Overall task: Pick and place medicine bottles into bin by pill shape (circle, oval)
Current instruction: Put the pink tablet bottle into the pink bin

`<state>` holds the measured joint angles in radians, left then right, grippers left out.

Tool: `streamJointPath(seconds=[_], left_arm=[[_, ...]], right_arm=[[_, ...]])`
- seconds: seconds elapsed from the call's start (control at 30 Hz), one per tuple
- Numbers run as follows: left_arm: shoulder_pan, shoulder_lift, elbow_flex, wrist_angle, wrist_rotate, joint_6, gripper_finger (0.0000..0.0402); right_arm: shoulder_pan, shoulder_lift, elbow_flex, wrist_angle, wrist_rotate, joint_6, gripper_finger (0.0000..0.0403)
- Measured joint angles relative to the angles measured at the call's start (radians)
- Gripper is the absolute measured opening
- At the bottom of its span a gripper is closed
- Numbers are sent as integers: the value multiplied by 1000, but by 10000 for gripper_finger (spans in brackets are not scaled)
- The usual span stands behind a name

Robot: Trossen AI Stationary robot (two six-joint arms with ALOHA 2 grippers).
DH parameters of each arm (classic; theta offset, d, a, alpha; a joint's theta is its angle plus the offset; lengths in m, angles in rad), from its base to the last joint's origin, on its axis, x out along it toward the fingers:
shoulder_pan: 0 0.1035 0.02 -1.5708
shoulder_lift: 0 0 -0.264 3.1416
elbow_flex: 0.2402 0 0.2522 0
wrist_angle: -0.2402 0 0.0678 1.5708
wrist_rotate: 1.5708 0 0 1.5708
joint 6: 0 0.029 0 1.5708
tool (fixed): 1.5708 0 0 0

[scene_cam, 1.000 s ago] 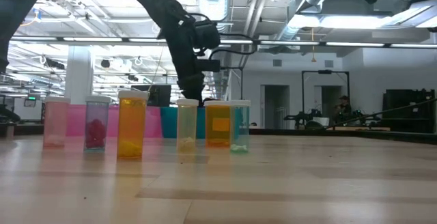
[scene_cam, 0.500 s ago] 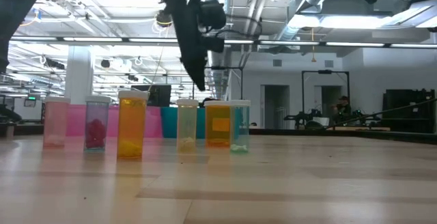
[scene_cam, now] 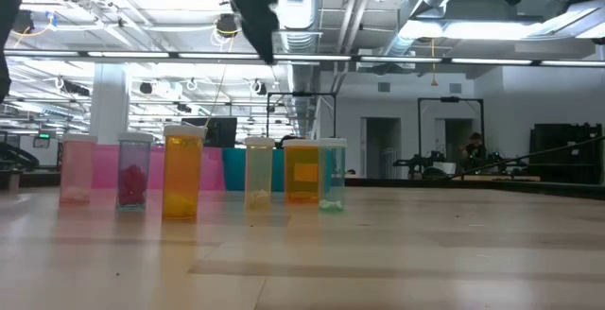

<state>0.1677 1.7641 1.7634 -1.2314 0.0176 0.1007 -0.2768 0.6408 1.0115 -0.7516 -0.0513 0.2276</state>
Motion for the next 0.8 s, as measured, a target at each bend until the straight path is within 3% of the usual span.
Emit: streamJointPath(seconds=[0.17,0.3,0.6,0.8], left_arm=[[-127,-42,0,-86,-80,-108,295],[-215,-74,-58,-87,-86,-189,295],[-364,-328,-523,104,-158,-510,295],[-458,-431,-711,199,-156,-632,295]], right_arm=[[0,0,0,0,0,0,276],[0,0,0,0,-1,0,276],[0,0,0,0,-2,0,276],[0,0,0,3,-1,9,276]])
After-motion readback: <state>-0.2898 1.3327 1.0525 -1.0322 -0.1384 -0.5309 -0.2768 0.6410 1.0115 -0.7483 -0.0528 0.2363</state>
